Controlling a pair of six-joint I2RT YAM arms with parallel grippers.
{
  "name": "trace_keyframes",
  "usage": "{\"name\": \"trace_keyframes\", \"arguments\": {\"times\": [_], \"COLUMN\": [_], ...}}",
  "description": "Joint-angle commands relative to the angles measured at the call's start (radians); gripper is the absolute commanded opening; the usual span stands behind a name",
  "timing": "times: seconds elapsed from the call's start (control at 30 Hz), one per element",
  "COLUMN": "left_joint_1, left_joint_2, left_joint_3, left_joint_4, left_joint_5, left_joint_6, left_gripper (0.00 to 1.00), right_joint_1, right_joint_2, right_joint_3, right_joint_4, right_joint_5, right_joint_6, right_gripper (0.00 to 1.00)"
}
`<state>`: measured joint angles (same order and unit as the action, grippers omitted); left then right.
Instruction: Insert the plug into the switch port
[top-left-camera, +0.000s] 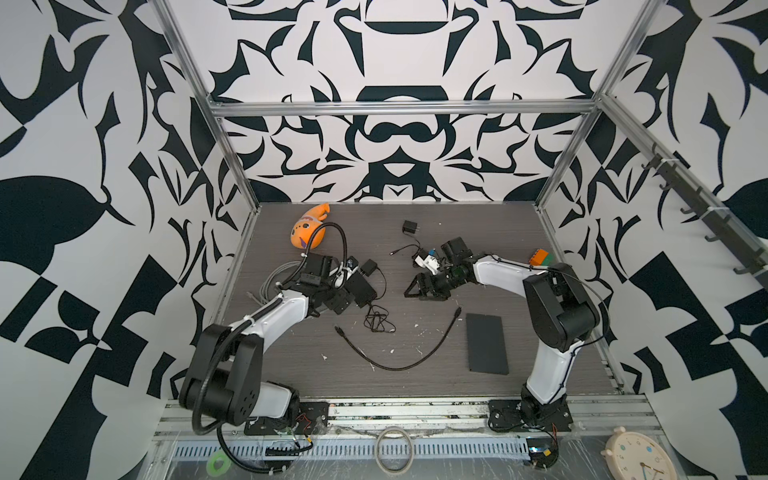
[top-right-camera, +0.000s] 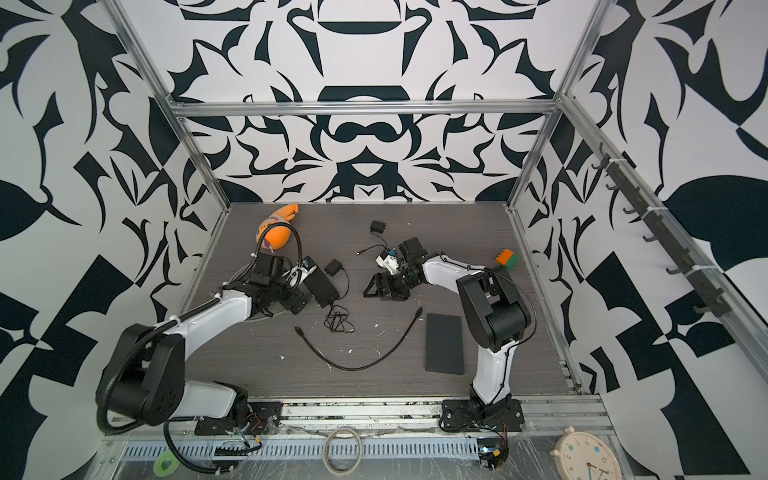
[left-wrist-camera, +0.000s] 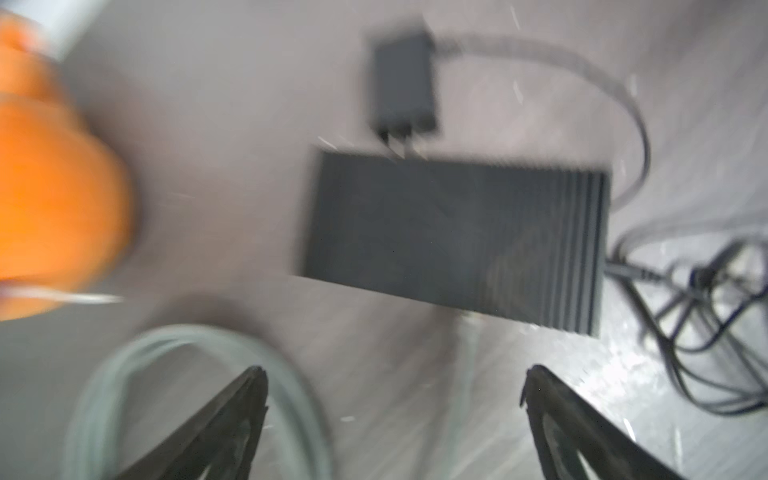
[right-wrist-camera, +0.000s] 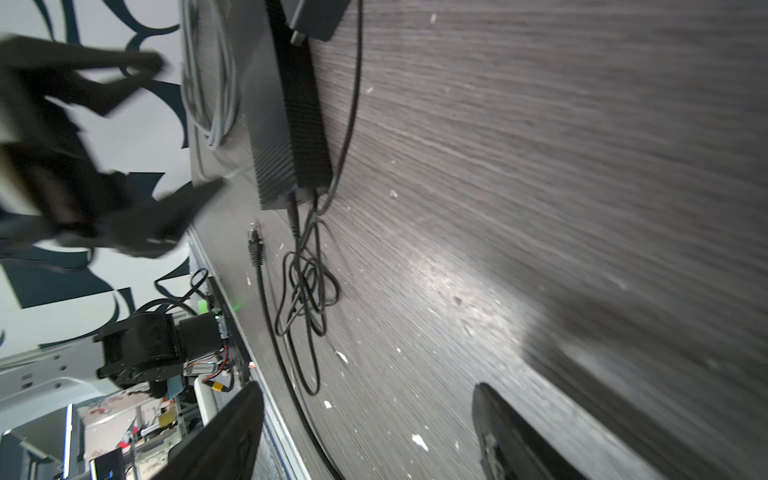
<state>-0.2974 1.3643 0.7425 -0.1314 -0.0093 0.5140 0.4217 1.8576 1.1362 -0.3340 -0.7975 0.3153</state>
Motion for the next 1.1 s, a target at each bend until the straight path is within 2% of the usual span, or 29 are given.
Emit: {"name": "trace_keyframes", "arguments": {"times": [0.0,0.07,0.13,0.2,0.23,0.27,0.37,0.43,0.47,0.53,0.6,0.67,0.7,0.77,0.83,0.9,1.07], "left_joint_1": [0.021,0.022,0.029,0.048,0.071,0.09,0.093,0.093,0.093,0.081,0.018,-0.082,-0.117,-0.194,-0.289,-0.396,-0.638], "left_joint_2": [-0.071,-0.079,-0.064,-0.028,-0.003,0.019,0.032,0.026,0.024,0.022,0.008,-0.015,-0.021,-0.022,0.001,0.062,0.291], "left_joint_3": [0.036,0.058,0.102,0.169,0.22,0.266,0.277,0.267,0.265,0.274,0.254,0.212,0.195,0.165,0.152,0.171,0.318], "left_joint_4": [0.155,0.253,0.283,0.275,0.219,0.157,0.176,0.192,0.184,0.141,0.125,0.116,0.116,0.116,0.131,0.137,0.118], "left_joint_5": [0.011,-0.038,-0.083,-0.199,-0.186,-0.125,-0.053,-0.008,0.015,0.054,0.072,0.012,0.017,0.047,0.031,-0.002,-0.182], "left_joint_6": [-0.071,-0.121,-0.194,-0.357,-0.4,-0.401,-0.401,-0.43,-0.455,-0.526,-0.563,-0.57,-0.584,-0.618,-0.642,-0.672,-0.696], "left_gripper": [1.0,0.99,0.99,0.99,0.99,0.99,0.98,0.87,0.75,0.62,0.56,0.54,0.53,0.5,0.5,0.51,0.52], "right_joint_1": [0.005,0.007,0.006,0.006,0.006,0.006,0.007,0.006,0.006,0.006,0.006,0.006,0.006,0.006,0.0,-0.026,-0.1], "right_joint_2": [-0.076,-0.098,-0.127,-0.159,-0.181,-0.209,-0.303,-0.364,-0.396,-0.443,-0.472,-0.487,-0.491,-0.5,-0.505,-0.497,-0.431], "right_joint_3": [0.041,0.039,0.027,0.01,-0.001,-0.022,-0.084,-0.127,-0.148,-0.199,-0.235,-0.256,-0.26,-0.265,-0.262,-0.25,-0.194], "right_joint_4": [-0.046,-0.057,-0.067,-0.091,-0.097,-0.096,-0.126,-0.154,-0.169,-0.18,-0.195,-0.204,-0.209,-0.215,-0.218,-0.233,-0.258], "right_joint_5": [0.083,0.128,0.184,0.264,0.3,0.345,0.512,0.606,0.658,0.684,0.7,0.693,0.693,0.698,0.71,0.717,0.757], "right_joint_6": [-0.02,-0.029,-0.037,-0.037,-0.025,-0.004,0.063,0.1,0.117,0.136,0.157,0.165,0.166,0.165,0.158,0.141,0.133], "right_gripper": [0.85,0.95,0.98,0.97,0.96,0.94,0.85,0.76,0.73,0.68,0.63,0.58,0.55,0.54,0.55,0.55,0.54]}}
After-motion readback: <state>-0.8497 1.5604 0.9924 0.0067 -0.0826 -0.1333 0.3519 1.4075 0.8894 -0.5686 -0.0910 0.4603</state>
